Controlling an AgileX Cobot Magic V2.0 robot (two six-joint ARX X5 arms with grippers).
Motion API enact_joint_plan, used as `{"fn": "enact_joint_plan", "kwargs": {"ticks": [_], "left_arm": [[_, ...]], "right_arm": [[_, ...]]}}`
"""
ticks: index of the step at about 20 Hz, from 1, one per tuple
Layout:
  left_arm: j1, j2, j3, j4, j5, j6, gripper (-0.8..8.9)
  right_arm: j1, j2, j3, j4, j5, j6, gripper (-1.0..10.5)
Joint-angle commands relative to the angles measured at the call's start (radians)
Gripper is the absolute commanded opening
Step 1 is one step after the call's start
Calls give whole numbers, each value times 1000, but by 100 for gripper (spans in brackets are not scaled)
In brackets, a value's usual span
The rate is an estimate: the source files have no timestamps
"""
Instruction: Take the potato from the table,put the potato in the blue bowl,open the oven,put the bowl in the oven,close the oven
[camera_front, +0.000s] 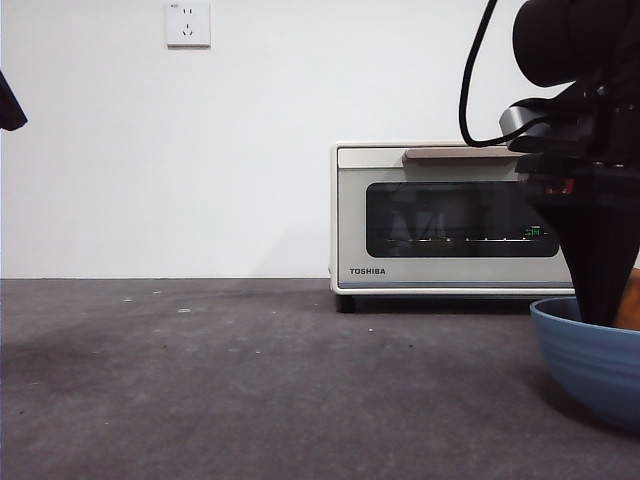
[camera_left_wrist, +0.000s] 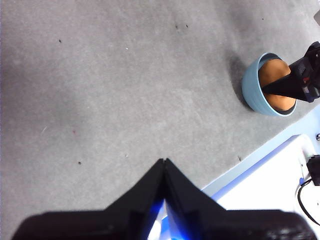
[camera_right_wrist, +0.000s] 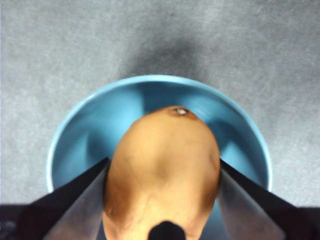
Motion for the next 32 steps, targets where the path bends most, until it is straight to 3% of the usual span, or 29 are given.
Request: {"fn": "enact_joint_plan", "kwargs": {"ticks": [1, 5, 14, 24, 31, 32], "left_arm": [[-4, 1, 1, 11, 4, 7, -5], [-4, 1, 1, 14, 4, 7, -5], [-4, 1, 1, 34, 4, 6, -5], [-8, 39, 23, 189, 4, -48, -5], [-95, 338, 312, 217, -2, -30, -5], [-117, 392, 364, 217, -20, -25, -5]], "right_arm": [[0, 8, -9, 2, 5, 29, 270], [1, 8, -9, 0, 38, 53, 456], [1, -15, 32, -63, 37, 55, 445], [1, -265, 288, -232, 39, 55, 445], [1, -473, 296, -180, 179, 90, 434], [1, -498, 292, -183, 193, 95, 384]]}}
